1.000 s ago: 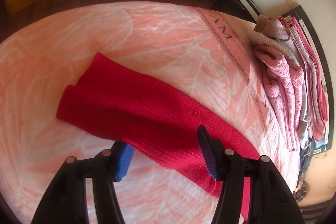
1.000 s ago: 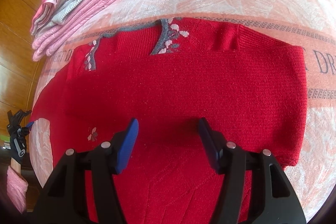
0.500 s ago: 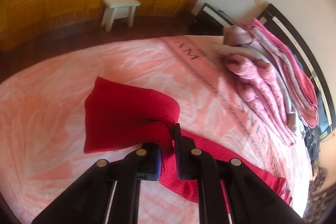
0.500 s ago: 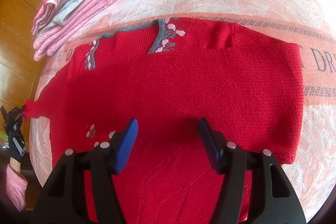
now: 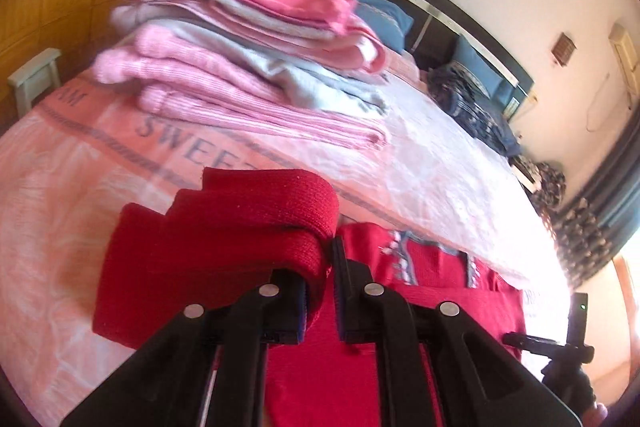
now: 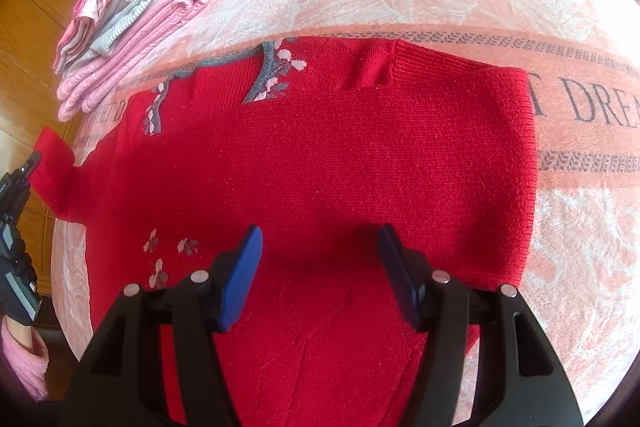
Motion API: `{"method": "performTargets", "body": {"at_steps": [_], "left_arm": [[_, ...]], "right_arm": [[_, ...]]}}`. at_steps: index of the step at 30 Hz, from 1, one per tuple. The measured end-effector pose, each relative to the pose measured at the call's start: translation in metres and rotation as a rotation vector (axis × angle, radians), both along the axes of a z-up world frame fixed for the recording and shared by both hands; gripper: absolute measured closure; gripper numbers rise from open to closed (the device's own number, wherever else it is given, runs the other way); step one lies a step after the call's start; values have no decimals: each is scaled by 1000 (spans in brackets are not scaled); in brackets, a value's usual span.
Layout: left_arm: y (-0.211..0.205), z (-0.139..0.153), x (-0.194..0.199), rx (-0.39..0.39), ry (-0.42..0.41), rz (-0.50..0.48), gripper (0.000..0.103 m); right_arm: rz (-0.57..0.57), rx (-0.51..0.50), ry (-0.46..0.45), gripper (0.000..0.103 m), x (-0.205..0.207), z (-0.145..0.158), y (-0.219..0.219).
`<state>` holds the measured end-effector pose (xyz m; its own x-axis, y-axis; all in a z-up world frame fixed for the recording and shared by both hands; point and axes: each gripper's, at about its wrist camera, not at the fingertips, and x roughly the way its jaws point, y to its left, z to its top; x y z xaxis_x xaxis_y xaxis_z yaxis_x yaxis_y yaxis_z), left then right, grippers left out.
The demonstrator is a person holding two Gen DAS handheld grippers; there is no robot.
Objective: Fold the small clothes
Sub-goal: 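Fold the held sleeve across the sweater body over the first sleeve, release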
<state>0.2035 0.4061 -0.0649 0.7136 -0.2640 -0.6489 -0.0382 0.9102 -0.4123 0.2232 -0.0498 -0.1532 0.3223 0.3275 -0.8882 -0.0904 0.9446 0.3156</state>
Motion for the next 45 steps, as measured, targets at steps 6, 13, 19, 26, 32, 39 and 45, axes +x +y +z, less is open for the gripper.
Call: {"method": "performTargets", "body": {"at_steps": [6,13,19,26,32,39,45], "left_arm": [[-97,-20,11,41,13,-165,92],[-182,-60,7,125,105,-456,79],[-208,-63,-25,127,107,-714,63],[-174,-38,-23,47,72,-657,59],[-110,-30,-8,192,111,-395,36],[-25,-63,1,242,307,-101,33],[-3,-74,-3,129,318,-79,33]], "right_arm": [[-6,13,-3,43,-3,-2,-12],[-19,38,1,43,-5,-5,-27],[-28,37,6,43,-5,-4,-26],[-43,62,10,40,2,2,-13],[52,118,26,42,3,11,23],[164,191,93,47,-1,9,71],[139,144,120,54,9,-4,91]]}}
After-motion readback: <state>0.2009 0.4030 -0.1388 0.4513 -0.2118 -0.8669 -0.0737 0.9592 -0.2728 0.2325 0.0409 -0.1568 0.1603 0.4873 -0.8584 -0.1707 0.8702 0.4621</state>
